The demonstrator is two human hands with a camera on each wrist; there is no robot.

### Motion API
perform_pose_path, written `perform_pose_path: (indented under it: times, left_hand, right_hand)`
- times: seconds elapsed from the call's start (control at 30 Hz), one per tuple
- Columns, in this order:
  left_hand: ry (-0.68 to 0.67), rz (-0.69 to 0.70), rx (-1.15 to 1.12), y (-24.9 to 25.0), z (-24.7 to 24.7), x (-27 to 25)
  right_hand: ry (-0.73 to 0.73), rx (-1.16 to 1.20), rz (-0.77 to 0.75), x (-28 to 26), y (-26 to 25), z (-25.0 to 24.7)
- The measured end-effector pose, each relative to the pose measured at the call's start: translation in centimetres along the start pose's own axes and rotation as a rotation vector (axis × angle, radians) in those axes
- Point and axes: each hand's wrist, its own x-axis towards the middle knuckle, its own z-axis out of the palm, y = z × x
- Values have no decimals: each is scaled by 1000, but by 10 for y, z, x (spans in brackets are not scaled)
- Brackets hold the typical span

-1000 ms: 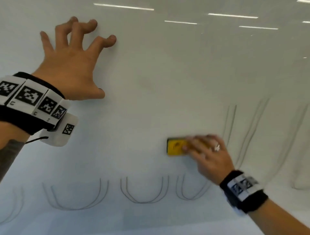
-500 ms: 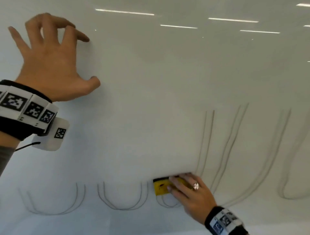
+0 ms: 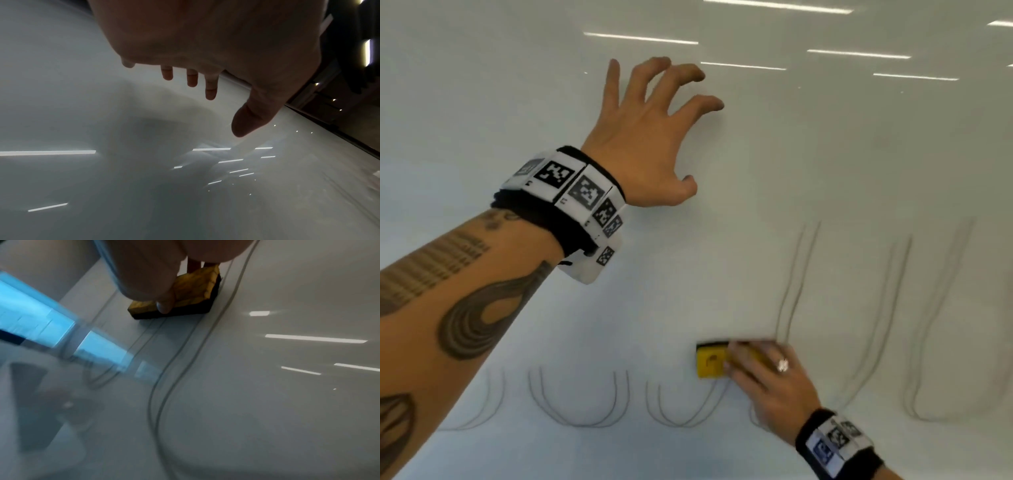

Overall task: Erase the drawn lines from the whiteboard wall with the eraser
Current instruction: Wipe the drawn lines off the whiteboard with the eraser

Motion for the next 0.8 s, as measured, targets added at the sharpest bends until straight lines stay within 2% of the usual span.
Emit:
perform_pose_path:
  times: [0.07,0.1,0.17,0.3,0.4,0.5,0.6,0.67,0.73,0.8]
  left_hand:
    - [-18,-7,4,11,2,7]
    - [-22,-22,1,14,3,9]
    - [-29,-65,-14,18,5,12]
    - [-10,-116,7,21,8,12]
    - [13,-151,17,27,9,14]
    - [22,-184,15,32,10,15]
    - [13,-207,24,35,11,17]
    - [-4,-213,45,36,13,17]
    - [-6,-217,61,36,16,16]
    - [-6,-215,72,37,16,16]
  right_hand:
    - [-93,12,-68,-22,-4,2]
    - [-89,12,-80,-18,4,-2]
    - [7,3,-52,12,32,-20]
    - [328,-60,158,99,122,-75]
    - [431,2,311,125,154,-93]
    - [357,-7,216,78,118,-60]
    - [119,63,29,-21,54,-13]
    - [-32,84,-43,-63,32,1]
    - [-64,106,-86,-63,37,-1]
    - [19,98,-67,-35,57,-15]
